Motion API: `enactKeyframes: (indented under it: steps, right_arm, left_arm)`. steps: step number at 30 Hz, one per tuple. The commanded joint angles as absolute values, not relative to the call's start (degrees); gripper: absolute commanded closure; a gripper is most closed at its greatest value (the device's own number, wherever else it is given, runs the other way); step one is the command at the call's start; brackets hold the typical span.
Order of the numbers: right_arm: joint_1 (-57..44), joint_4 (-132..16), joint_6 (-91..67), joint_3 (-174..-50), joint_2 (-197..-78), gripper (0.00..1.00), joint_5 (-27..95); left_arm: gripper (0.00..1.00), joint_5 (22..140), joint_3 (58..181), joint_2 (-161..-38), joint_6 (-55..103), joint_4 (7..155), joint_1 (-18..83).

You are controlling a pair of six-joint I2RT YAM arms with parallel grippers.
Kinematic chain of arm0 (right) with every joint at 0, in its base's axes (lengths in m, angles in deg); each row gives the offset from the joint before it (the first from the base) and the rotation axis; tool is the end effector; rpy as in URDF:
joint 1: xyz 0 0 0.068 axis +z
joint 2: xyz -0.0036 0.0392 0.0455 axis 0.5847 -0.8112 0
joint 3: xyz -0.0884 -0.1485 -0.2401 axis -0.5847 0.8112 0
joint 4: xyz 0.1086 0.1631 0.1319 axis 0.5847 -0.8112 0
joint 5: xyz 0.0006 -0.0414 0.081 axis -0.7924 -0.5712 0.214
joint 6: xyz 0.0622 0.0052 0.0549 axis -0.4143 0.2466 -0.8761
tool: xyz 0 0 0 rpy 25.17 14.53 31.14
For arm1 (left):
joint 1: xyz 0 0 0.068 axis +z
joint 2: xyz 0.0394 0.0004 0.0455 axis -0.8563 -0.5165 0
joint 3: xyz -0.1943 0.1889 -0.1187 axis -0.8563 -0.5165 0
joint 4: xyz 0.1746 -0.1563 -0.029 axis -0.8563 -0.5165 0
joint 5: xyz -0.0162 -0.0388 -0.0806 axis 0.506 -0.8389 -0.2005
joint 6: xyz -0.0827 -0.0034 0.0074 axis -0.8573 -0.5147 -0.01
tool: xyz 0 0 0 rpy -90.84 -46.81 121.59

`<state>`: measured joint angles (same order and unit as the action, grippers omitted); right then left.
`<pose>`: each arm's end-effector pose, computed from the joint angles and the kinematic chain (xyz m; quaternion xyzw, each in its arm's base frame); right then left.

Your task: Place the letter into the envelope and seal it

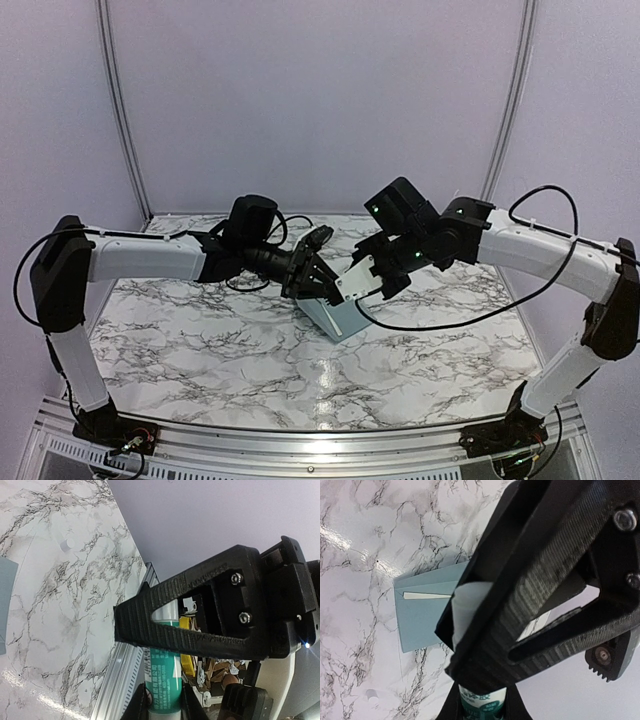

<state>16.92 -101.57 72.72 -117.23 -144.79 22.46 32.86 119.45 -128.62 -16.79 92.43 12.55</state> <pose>0.2014 0.2564 0.3185 -0.8521 0.4054 -0.1019 0.3150 0.2430 -0.3425 0.2923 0.2417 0.7267 -0.6413 0.0464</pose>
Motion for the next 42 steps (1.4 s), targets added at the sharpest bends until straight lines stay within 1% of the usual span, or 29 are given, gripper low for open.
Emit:
enactKeyframes:
  steps: [1,5,9,12,18,23,25,27,29,33,42]
  right_arm:
    - [17.27,-100.45,70.59,-116.52,-144.54,0.92,21.15]
    - [15.93,-99.35,65.74,-116.51,-144.84,0.95,25.14]
    - [12.27,-99.10,58.10,-117.44,-144.69,0.97,34.16]
    - [8.71,-99.16,51.44,-119.03,-144.82,0.97,42.20]
    - [2.60,-98.87,36.99,-121.94,-147.82,0.97,60.76]
    - [-1.72,-93.87,23.07,-122.95,-151.00,0.97,78.03]
    - [-3.03,-91.54,17.64,-122.96,-152.03,0.97,83.96]
    - [-3.43,-89.42,14.87,-122.40,-152.52,0.96,88.01]
    - [-3.45,-87.26,12.86,-121.38,-152.27,0.96,90.39]
    - [-3.44,-82.46,8.68,-118.79,-151.50,0.96,93.50]
    - [-3.46,-79.01,4.70,-117.48,-150.79,0.95,95.93]
  left_arm:
    - [0.89,31.92,120.81,-129.20,-16.09,93.08,13.53]
    - [0.78,35.12,119.86,-126.65,-12.19,93.01,13.95]
    - [0.59,41.16,116.69,-120.37,-5.73,92.93,14.20]
    - [0.52,45.98,114.18,-115.89,-2.17,92.71,14.73]
    - [0.50,59.99,109.26,-108.11,7.69,93.51,14.29]
    - [0.48,74.31,105.45,-104.64,21.78,98.27,8.28]
    - [0.46,78.00,103.54,-104.59,25.34,104.25,5.63]
    - [0.43,81.25,101.66,-105.25,24.05,110.50,4.69]
    - [0.39,83.78,100.41,-106.40,22.04,115.52,4.21]
    - [0.38,86.49,99.99,-109.23,20.46,123.09,3.27]
    - [0.38,84.33,102.84,-117.41,15.93,134.78,3.00]
